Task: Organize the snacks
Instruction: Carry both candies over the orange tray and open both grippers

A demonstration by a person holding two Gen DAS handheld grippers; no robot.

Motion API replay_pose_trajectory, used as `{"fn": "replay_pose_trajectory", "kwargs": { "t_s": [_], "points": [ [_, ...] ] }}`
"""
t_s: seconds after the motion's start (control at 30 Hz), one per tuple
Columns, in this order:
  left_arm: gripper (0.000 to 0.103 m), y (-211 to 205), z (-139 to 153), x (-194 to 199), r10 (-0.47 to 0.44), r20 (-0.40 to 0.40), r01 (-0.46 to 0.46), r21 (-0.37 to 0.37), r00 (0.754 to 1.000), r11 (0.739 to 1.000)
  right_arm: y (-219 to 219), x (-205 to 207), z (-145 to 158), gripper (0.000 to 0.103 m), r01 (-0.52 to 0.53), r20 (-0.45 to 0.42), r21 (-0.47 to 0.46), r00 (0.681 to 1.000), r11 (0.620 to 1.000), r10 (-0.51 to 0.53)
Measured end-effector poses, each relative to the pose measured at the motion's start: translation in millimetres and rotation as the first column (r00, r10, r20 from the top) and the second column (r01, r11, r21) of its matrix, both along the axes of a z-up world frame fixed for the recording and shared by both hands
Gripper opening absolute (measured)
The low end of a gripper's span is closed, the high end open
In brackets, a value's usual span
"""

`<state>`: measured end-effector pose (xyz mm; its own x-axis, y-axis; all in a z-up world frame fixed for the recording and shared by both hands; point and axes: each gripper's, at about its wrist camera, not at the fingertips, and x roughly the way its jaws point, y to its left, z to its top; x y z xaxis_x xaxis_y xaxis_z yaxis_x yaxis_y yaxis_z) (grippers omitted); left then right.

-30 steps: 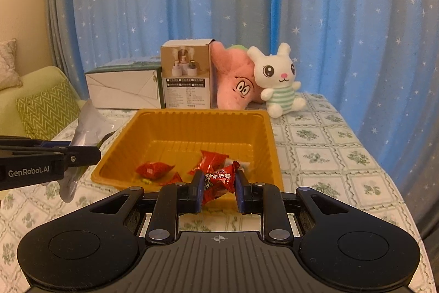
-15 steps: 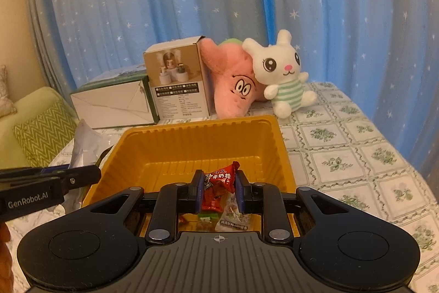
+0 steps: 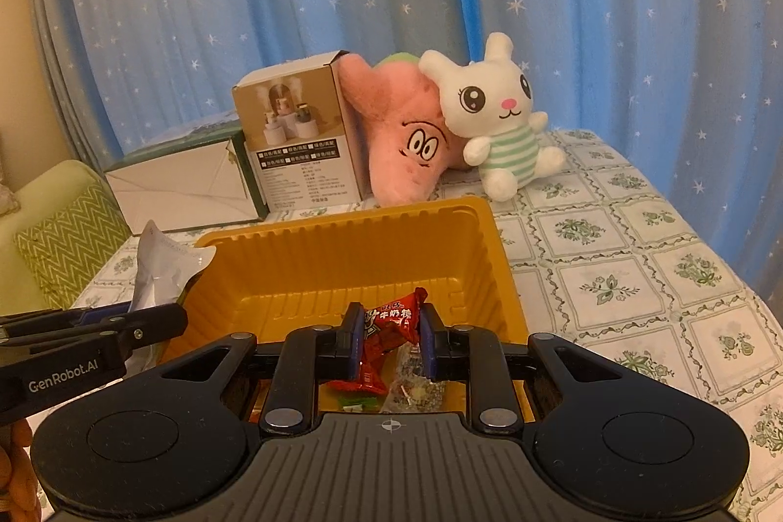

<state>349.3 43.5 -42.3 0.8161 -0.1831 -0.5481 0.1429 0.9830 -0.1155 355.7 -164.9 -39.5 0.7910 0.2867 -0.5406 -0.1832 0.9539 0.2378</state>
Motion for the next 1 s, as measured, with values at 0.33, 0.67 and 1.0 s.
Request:
{"fn": "replay_pose_trajectory", "kwargs": {
  "t_s": [0.33, 0.67, 1.0],
  "points": [
    [0.023, 7.0, -6.3, 2.5, 0.032, -0.032, -0.031, 0.004, 0.999, 0.999, -1.5, 1.7, -1.0, 0.024, 0.006, -0.007, 0.007, 1.000, 1.000, -0.006],
    [0.023, 8.2, -6.9, 0.5, 0.028, -0.041, -0.028, 0.006, 0.999, 1.000, -1.9, 1.5, 0.0, 0.024, 0.007, -0.005, 0.017, 1.000, 1.000, -0.007],
    [0.023, 6.8, -7.8, 0.5, 0.031, -0.045, -0.031, 0.010, 0.999, 0.999, -0.5, 2.1, 1.0, 0.024, -0.003, 0.000, 0.024, 1.000, 1.000, 0.003]
  ]
}}
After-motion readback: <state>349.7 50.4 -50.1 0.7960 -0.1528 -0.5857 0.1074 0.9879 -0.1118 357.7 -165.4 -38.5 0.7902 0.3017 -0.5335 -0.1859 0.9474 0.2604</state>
